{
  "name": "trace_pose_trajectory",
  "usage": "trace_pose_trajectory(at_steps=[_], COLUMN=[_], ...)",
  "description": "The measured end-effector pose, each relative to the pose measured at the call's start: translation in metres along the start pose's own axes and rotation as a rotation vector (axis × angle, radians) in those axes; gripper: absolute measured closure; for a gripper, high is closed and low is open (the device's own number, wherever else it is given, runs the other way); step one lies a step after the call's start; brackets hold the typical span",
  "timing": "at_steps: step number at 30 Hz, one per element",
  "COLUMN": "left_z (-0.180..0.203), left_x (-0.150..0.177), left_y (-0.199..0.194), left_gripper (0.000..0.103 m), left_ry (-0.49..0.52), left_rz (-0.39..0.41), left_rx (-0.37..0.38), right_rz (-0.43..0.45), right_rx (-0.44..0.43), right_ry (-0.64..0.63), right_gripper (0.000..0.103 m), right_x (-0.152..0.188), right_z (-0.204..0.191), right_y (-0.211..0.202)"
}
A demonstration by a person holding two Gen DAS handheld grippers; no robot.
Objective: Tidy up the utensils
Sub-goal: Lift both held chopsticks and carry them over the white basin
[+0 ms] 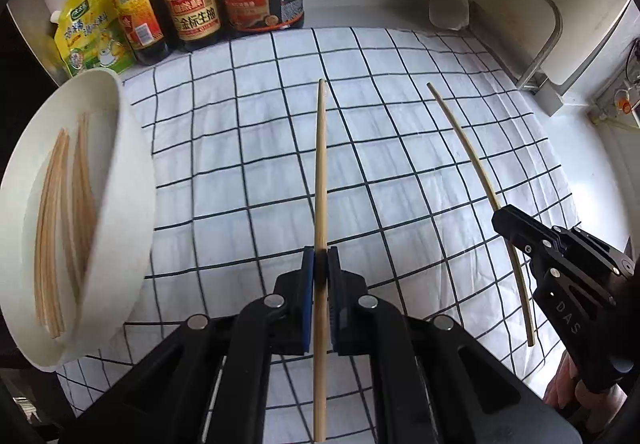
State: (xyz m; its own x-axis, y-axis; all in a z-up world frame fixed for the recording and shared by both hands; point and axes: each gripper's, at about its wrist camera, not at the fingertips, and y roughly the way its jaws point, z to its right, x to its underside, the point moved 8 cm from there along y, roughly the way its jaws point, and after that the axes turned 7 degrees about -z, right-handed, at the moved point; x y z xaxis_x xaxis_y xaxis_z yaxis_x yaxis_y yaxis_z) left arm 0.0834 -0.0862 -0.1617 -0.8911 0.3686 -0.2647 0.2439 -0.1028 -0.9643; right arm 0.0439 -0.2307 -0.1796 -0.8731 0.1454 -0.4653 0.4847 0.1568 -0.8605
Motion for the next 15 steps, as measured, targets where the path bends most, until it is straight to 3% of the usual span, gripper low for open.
trace_pose_trajectory(at_steps=[15], left_z=[-0.101], left_x=[-0.01], left_y=[-0.112], left_gripper=[0.096], left_ry=[-0.088], left_rz=[0.206], left_rx=[0.0], right_rz=[0.132], right_rx=[-0.099], right_ry=[-0.109], right_gripper=[0.097], right_x=[-0.051], right_z=[-0.123], right_y=[-0.06])
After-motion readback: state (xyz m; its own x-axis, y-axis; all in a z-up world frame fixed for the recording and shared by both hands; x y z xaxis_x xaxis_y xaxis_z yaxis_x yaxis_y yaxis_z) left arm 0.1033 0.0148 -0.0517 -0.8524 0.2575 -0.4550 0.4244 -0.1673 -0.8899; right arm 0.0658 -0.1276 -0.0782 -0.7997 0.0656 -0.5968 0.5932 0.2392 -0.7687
